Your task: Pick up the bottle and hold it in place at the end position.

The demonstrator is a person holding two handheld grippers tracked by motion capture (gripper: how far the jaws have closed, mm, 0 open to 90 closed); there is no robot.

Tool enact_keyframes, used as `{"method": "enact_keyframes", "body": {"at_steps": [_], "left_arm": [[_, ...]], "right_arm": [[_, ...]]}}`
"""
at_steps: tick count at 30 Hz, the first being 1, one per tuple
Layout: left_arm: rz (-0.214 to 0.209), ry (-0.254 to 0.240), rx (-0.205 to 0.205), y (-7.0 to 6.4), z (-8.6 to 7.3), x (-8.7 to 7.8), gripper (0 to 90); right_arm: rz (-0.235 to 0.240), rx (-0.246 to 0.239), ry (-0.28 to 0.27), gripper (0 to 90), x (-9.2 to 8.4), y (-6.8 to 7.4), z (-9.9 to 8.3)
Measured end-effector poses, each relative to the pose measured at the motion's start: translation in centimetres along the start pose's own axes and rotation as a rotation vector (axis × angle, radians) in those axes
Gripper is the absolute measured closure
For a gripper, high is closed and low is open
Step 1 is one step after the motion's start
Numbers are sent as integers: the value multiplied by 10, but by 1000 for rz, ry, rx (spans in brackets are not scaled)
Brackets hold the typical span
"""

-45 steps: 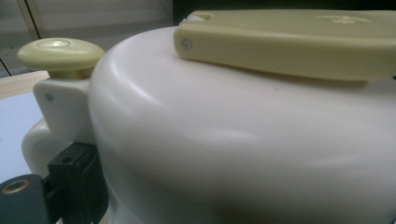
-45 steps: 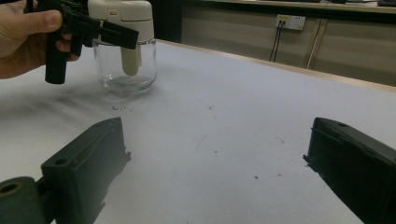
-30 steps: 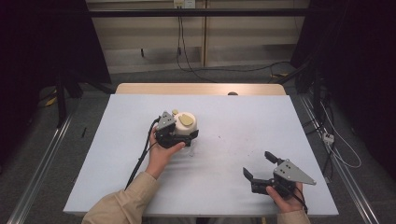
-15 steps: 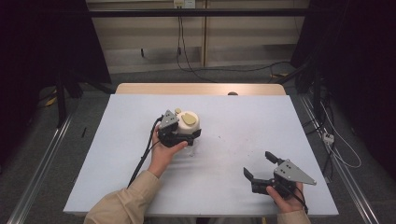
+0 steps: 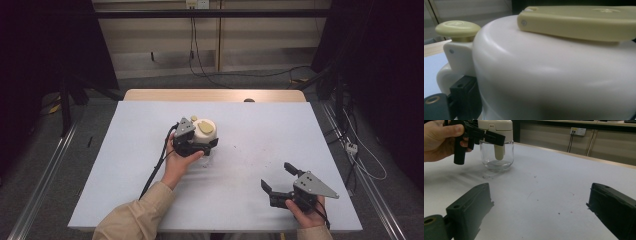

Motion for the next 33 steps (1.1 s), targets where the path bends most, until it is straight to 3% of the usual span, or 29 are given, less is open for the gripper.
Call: {"method": "enact_keyframes", "body": {"at_steps": [33], "left_arm": [[-15,-2,-11,-3,4,13,63]], "right_arm": [[-13,1,9,39,-1,-2,-3]]}}
Point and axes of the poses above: each handheld gripper's, and its own axes: x roughly forward along the jaws, z roughly out of its top, y roughly to its left, the point moved 9 cm from there along x, roughly forward along the jaws, and after that the axes turned 13 degrees about -x, right-handed, at the moved point
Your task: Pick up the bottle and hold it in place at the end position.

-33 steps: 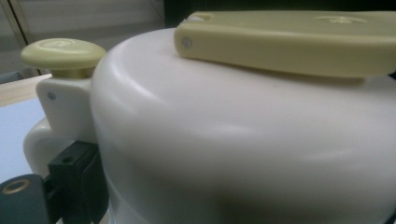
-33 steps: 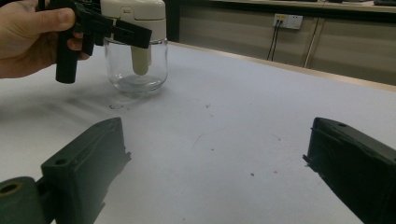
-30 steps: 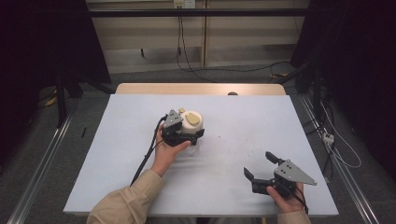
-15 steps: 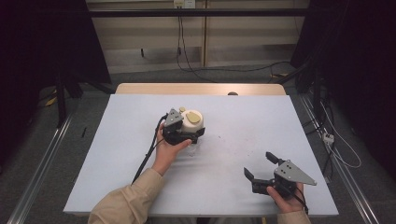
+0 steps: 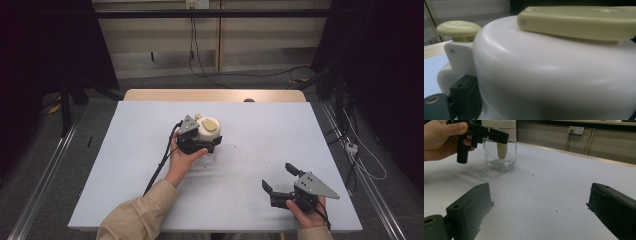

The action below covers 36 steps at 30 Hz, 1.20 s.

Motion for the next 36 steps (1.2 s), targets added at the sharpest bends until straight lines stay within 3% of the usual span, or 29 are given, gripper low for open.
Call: {"method": "enact_keyframes", "body": {"at_steps": [36], "left_arm": [[-34,7,1,-11,-1,9,63]], "right_arm": [[-7,3,4,39,-2,-1,-1]]}}
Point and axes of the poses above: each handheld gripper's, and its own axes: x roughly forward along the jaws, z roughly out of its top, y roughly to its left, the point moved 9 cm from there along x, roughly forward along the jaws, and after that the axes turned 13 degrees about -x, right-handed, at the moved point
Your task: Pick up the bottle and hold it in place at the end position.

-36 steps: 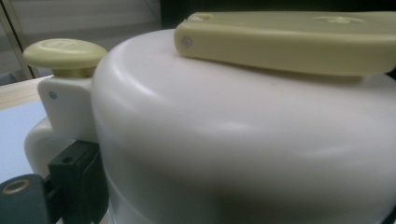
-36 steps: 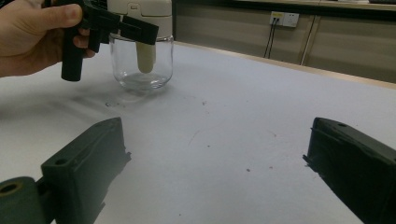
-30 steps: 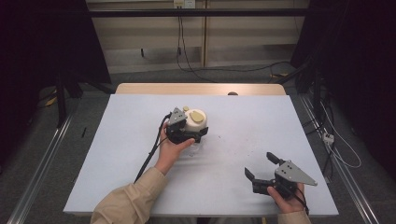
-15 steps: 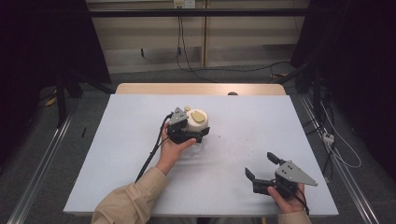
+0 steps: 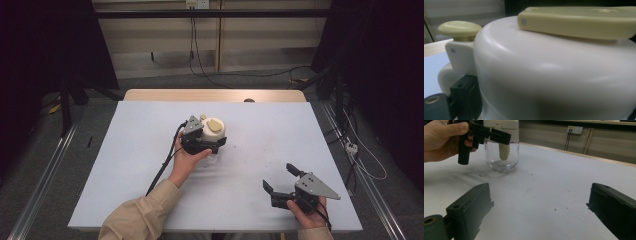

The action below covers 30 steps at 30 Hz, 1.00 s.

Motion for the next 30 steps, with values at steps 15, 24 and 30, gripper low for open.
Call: {"method": "enact_keyframes", "body": {"at_steps": [15,24,30], "left_arm": [[-12,5,-6,-3,-2,4,63],[-20,11,0,-9,-4,6,63],[-19,10,4,-10,-5,8,63]], "right_arm": [[-3,1,0,39,-1,0,0],[-2,-3,1,40,-1,0,0],[-1,-3,0,40,-1,0,0]]}}
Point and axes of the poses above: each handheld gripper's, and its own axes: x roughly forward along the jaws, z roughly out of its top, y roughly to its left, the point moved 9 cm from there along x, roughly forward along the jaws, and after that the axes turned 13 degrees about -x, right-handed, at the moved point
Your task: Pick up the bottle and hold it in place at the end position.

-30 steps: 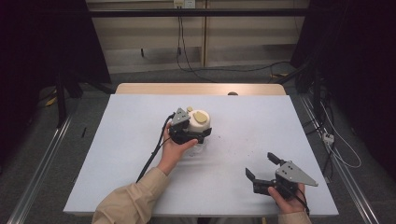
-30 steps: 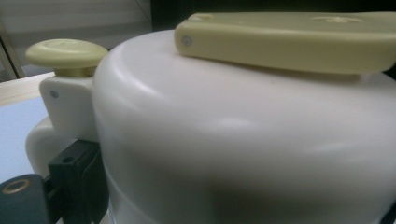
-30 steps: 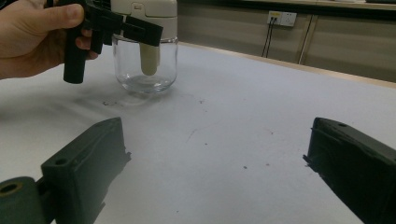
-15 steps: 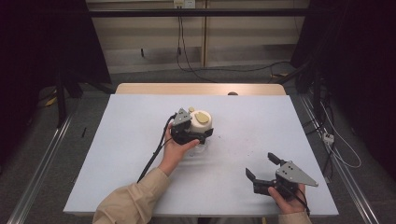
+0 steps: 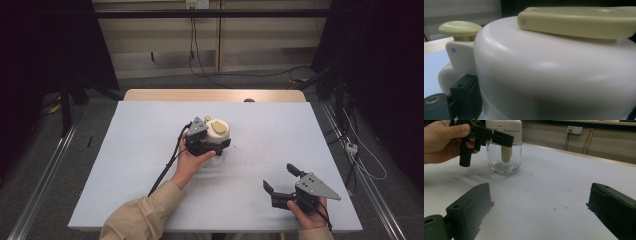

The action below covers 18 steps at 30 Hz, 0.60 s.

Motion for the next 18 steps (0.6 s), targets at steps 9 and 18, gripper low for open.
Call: {"method": "enact_keyframes", "body": {"at_steps": [9,18], "left_arm": [[-3,9,10,-1,-3,4,64],[2,6,1,-2,-4,6,64]], "right_arm": [[1,1,1,40,0,0,0],[-2,0,1,40,-1,0,0]]}}
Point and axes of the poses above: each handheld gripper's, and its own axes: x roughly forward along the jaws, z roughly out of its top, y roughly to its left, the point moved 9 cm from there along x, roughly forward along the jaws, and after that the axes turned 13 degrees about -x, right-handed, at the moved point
